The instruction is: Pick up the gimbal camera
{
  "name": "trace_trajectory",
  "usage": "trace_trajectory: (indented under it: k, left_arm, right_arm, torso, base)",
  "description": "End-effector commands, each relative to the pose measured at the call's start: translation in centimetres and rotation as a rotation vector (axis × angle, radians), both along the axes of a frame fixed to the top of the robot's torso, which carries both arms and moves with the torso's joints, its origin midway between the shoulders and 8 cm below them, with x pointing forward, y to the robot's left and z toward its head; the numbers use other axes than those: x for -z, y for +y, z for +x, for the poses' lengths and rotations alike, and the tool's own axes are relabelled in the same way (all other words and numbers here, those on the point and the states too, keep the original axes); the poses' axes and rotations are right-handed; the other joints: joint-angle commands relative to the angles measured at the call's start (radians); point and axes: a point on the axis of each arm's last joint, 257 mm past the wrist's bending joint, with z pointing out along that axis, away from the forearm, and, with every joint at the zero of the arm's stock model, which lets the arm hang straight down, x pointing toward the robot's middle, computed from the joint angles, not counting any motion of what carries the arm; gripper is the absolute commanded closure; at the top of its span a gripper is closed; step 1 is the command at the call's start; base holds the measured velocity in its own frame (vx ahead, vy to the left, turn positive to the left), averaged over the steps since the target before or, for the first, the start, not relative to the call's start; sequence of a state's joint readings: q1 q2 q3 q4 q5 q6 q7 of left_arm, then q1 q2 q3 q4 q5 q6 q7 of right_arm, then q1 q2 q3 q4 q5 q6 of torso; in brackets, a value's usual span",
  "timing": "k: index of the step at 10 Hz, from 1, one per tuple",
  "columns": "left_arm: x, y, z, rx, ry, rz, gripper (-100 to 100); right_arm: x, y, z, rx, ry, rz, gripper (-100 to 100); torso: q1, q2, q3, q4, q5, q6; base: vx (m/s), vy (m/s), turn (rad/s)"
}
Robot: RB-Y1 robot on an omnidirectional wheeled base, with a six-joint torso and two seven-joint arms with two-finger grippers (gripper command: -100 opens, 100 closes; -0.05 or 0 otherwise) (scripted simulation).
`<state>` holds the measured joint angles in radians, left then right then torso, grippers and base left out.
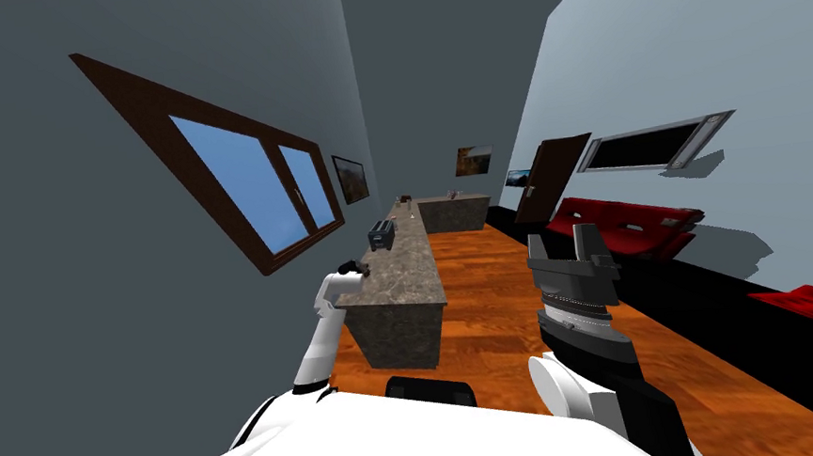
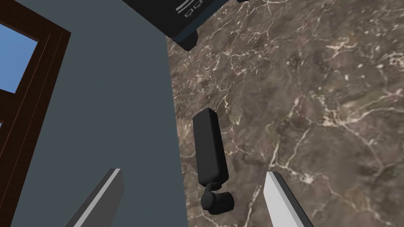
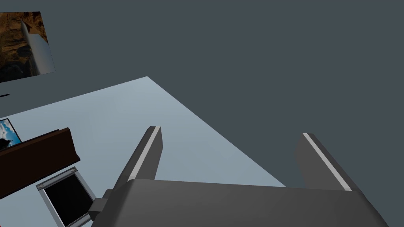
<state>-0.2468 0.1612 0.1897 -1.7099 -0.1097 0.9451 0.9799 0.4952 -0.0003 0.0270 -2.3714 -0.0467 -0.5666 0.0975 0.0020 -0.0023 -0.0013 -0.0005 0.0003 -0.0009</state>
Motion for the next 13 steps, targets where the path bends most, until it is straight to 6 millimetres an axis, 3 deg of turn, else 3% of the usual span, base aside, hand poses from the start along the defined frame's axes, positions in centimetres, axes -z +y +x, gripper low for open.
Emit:
trace_trajectory:
  k: [1,5,13]
  left_arm:
    - [0.9,0.1,-0.3,-0.025,0.023,-0.036,-100]
    - [4.0,0.6,-1.3,-0.126,0.121,-0.165,-100]
    - [8.0,1.6,-3.9,-0.330,0.257,-0.360,-100]
  right_arm:
    - [0.0,0.0,0.0,0.000,0.000,0.000,0]
    - [0.0,0.0,0.0,0.000,0.000,0.000,0]
    - [0.0,0.0,0.0,0.000,0.000,0.000,0]
  torso:
    - [0.000,0.000,0.000,0.000,0.000,0.000]
    - [0.000,0.000,0.000,0.000,0.000,0.000]
    - [0.001,0.000,0.000,0.000,0.000,0.000]
  base:
    - [0.036,0.027,-0.014]
    - [0.044,0.028,-0.018]
    - [0.047,0.034,-0.013]
